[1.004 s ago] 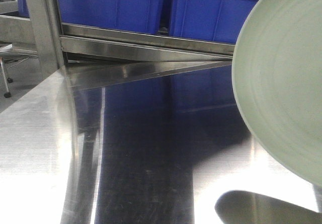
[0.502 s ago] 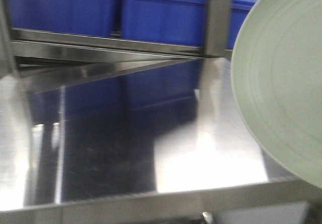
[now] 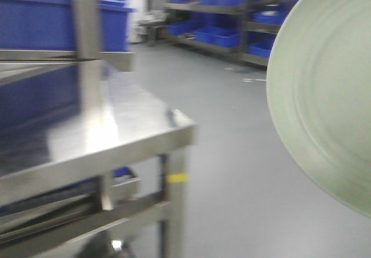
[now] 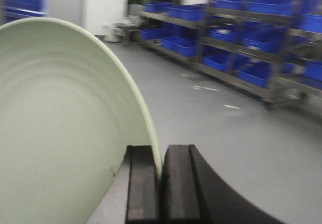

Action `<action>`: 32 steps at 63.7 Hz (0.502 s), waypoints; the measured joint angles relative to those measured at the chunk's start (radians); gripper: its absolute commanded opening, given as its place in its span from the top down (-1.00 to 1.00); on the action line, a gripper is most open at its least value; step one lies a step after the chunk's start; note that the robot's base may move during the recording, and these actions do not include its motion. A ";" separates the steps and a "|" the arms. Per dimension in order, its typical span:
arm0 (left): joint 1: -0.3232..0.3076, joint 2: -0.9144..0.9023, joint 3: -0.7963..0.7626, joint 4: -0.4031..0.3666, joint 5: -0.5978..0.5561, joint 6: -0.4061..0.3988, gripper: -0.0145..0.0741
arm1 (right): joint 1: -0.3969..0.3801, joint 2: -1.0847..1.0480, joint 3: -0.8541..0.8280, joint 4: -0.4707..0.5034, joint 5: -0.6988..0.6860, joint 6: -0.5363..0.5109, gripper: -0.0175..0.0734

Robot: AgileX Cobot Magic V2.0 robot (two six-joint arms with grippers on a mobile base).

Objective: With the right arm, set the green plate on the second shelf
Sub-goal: 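Hold the plate in the right gripper while driving to the shelf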

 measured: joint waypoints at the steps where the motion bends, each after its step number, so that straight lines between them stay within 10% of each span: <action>1: 0.000 0.000 0.000 0.000 0.000 0.000 0.38 | 0.000 0.000 0.000 0.000 0.000 0.000 0.49; 32: 0.000 0.000 0.000 0.000 0.000 0.000 0.38 | 0.000 0.000 0.004 0.000 0.000 0.000 0.49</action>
